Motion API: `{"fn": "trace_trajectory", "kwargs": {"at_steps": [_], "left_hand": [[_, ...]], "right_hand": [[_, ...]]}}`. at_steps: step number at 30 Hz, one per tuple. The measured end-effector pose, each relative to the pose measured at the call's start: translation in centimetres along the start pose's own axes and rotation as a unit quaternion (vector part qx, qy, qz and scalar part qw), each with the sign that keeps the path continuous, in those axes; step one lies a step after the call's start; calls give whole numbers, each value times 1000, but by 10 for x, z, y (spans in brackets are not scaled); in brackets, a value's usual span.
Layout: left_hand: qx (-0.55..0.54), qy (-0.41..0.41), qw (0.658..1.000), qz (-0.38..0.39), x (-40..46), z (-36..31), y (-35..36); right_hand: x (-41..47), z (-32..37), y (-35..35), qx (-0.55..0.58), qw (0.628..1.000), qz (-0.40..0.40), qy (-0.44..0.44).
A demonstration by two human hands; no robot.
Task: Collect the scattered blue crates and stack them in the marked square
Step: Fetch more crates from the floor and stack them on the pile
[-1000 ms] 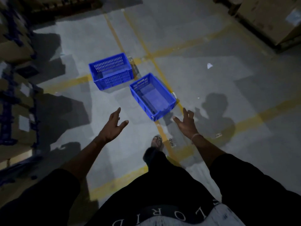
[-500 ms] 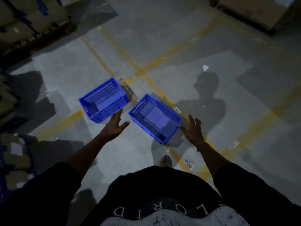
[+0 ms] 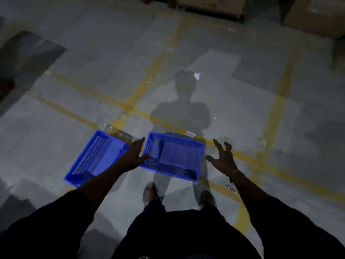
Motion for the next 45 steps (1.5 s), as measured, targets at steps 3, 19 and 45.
{"fn": "trace_trajectory", "kwargs": {"at_steps": [3, 19, 45], "left_hand": [[10, 6, 999, 54, 27, 34, -22], [89, 22, 993, 81, 247, 278, 54], [86, -54, 991, -82, 443, 399, 134]], "right_hand": [[11, 8, 29, 11, 999, -34, 38], [197, -130, 200, 5, 987, 1, 158], [377, -279, 273, -149, 954, -26, 258]]}}
Point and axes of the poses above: each hand's wrist, its own x-axis towards the middle knuckle, its own y-axis out of the palm, z = x × y, the point moved 4 cm from there along x, towards the middle knuckle, and after that the axes turned 15 degrees about z, right-handed, at the moved point
